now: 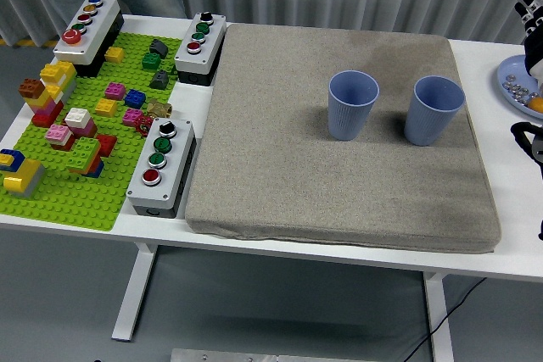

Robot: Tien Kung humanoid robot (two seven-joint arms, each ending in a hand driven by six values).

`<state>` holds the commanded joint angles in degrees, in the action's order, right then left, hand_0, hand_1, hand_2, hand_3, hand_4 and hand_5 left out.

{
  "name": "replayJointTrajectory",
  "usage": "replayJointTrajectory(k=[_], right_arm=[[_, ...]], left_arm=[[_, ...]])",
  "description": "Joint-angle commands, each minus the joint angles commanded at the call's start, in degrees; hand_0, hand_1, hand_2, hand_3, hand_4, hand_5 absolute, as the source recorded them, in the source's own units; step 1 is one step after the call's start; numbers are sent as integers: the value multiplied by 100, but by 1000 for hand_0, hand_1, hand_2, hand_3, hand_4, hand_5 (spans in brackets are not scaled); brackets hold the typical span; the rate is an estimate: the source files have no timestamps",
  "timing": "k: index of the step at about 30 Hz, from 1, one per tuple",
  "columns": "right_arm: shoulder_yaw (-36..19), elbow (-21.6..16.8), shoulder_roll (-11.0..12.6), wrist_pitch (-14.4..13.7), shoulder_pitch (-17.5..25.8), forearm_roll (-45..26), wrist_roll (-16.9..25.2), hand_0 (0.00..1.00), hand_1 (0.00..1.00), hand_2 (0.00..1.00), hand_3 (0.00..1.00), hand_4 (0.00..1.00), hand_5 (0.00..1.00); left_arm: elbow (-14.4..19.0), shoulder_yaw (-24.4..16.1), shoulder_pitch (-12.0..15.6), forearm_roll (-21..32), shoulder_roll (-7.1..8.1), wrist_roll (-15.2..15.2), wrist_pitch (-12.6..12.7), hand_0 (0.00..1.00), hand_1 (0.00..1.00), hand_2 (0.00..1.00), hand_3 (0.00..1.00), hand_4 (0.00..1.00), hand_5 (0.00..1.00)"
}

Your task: Pick cup pour cup place

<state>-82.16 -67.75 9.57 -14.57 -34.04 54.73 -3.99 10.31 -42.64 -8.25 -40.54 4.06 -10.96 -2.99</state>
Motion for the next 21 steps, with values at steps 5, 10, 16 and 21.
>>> replayJointTrajectory(k=[5, 10, 16, 21], right_arm=[[-33, -42, 143, 427, 120, 517, -208, 961, 858, 946, 936, 895, 245], [-80, -94, 279, 655, 262, 932, -323, 963, 884, 991, 998, 899, 168], [-132, -226, 411, 874, 513, 1133, -479, 971, 902, 998, 998, 889, 128], [-78, -355, 403, 858, 753, 1132, -490, 971, 902, 998, 998, 889, 128]], left_arm=[[0, 38, -18, 37, 0, 10, -7, 775, 782, 839, 666, 492, 998], [0, 19, -25, 20, -4, 12, -10, 775, 782, 839, 667, 492, 998], [0, -23, -11, -19, -10, 2, -23, 774, 782, 838, 667, 492, 998], [0, -32, -6, -45, -33, -17, -42, 774, 782, 838, 667, 492, 998]])
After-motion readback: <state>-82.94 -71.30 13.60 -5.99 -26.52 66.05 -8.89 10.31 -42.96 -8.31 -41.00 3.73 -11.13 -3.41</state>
